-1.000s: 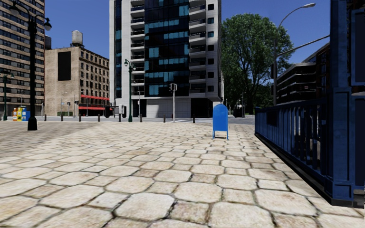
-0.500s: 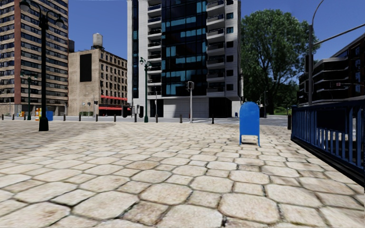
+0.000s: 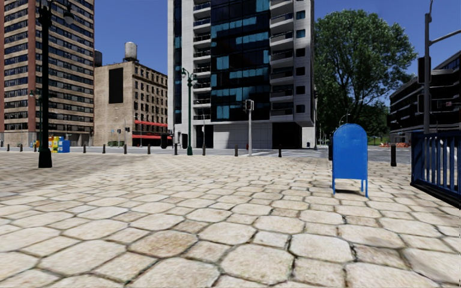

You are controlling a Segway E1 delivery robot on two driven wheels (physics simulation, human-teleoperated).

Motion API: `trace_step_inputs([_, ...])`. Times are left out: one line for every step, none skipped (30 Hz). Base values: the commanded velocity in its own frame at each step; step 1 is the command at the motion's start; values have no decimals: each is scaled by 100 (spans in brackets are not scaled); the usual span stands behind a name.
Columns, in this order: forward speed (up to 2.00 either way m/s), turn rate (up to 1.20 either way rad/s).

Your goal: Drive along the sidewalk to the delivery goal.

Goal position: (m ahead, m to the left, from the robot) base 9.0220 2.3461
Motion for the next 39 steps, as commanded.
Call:
trace_step_inputs([200,10])
trace_step_inputs([200,11])
trace_step_inputs([200,11])
trace_step_inputs([200,11])
trace_step_inputs([200,11])
trace_step_inputs([200,11])
trace_step_inputs([199,11])
trace_step_inputs([186,11])
trace_step_inputs([177,11])
trace_step_inputs([174,11])
trace_step_inputs([173,11])
trace_step_inputs([173,11])
trace_step_inputs([173,11])
trace_step_inputs([173,11])
trace_step_inputs([173,11])
trace_step_inputs([174,11])
trace_step_inputs([174,11])
trace_step_inputs([174,11])
trace_step_inputs([174,11])
trace_step_inputs([174,11])
trace_step_inputs([174,11])
trace_step_inputs([174,11])
trace_step_inputs([174,11])
trace_step_inputs([174,11])
trace_step_inputs([175,11])
trace_step_inputs([175,11])
trace_step_inputs([175,11])
trace_step_inputs([175,11])
trace_step_inputs([175,11])
trace_step_inputs([175,11])
trace_step_inputs([175,11])
trace_step_inputs([174,12])
trace_step_inputs([174,12])
trace_step_inputs([174,12])
trace_step_inputs([174,12])
trace_step_inputs([174,12])
trace_step_inputs([174,14])
trace_step_inputs([174,20])
trace_step_inputs([174,23])
